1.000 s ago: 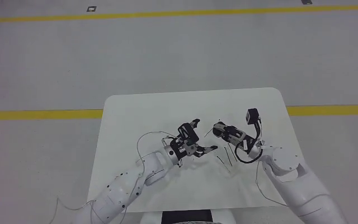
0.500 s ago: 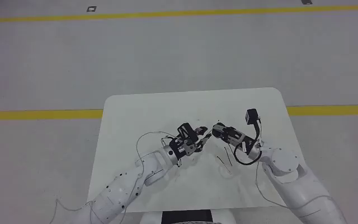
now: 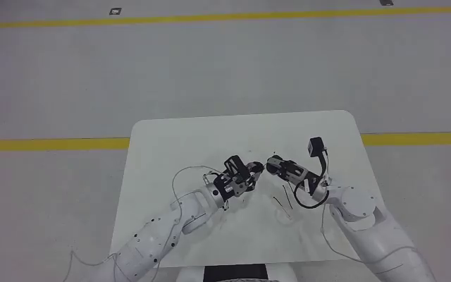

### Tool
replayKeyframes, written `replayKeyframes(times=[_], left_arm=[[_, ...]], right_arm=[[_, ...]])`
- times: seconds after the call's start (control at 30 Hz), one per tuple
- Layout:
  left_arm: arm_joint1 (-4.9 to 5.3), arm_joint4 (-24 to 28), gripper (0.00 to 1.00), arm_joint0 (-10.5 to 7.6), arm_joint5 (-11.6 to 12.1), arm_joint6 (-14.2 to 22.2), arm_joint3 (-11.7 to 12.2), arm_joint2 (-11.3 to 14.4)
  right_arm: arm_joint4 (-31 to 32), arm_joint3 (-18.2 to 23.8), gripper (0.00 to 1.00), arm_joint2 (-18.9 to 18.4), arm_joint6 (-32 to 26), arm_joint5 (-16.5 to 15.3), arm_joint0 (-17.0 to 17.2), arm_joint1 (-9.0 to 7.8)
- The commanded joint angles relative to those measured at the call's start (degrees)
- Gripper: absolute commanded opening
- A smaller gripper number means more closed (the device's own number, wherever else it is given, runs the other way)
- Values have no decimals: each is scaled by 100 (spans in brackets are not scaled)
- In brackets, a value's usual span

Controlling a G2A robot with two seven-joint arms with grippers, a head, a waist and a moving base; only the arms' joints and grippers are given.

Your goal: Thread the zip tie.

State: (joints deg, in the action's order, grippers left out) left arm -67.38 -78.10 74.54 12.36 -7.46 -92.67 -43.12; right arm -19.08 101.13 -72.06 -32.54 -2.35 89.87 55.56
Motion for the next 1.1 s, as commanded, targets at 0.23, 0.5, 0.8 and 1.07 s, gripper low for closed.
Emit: replayKeyframes(times=[0.23, 0.5, 0.8, 1.07], left_arm=[[-16, -1, 6, -13, 22, -4, 17, 17], [-25, -15, 0, -15, 28, 3, 22, 15], [-26, 24, 0, 3, 71, -31, 43, -13], [-18, 72, 0, 27, 115, -37, 36, -69]], right_arm=[[30, 1, 0, 9, -52, 14, -9, 30], [68, -2, 0, 13, -100, 37, -12, 54], [84, -24, 38, 11, -106, 105, -12, 81], [66, -18, 91, -60, -112, 120, -8, 97]])
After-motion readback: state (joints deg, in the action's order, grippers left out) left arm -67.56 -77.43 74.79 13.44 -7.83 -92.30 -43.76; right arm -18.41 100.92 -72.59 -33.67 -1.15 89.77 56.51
